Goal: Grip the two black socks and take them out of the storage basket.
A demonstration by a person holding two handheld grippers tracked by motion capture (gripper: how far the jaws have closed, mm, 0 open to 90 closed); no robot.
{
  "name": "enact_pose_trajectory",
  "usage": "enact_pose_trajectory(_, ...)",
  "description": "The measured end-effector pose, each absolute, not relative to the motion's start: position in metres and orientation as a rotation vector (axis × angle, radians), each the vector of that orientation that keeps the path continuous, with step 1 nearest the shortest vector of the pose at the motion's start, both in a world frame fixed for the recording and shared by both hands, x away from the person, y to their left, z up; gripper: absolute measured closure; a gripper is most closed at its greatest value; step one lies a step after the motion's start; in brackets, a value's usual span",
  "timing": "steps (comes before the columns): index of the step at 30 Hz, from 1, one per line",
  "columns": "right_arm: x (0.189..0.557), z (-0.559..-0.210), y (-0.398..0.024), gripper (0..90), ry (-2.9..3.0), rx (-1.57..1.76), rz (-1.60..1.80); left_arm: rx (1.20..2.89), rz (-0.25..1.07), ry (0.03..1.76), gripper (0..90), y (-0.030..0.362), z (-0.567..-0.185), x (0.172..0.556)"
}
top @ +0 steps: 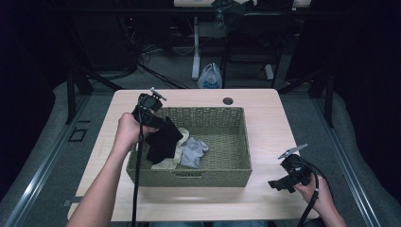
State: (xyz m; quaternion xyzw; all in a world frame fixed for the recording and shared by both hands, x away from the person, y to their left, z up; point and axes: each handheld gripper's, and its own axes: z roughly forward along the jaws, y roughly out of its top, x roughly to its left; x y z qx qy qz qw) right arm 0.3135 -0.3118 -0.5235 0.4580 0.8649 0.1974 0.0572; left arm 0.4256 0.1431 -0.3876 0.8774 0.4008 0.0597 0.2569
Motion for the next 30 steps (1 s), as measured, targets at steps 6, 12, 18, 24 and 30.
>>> enact_pose_trajectory(6,0.313,-0.524,-0.312,5.7,2.617,1.393,0.602,2.399,0.151,1.077,81.4,0.143,-0.379,0.428)
enact_pose_trajectory(12,0.314,-0.524,-0.312,5.7,2.622,1.39,0.599,2.414,0.14,1.078,81.3,0.145,-0.373,0.431)
enact_pose_trajectory(18,0.314,-0.523,-0.312,5.6,2.625,1.379,0.584,2.435,0.148,1.074,81.1,0.145,-0.366,0.435)
enact_pose_trajectory(24,0.314,-0.523,-0.312,5.6,2.626,1.377,0.587,2.454,0.166,1.072,81.0,0.145,-0.355,0.437)
enact_pose_trajectory(30,0.314,-0.523,-0.312,5.7,2.627,1.374,0.577,2.456,0.178,1.08,80.9,0.144,-0.348,0.44)
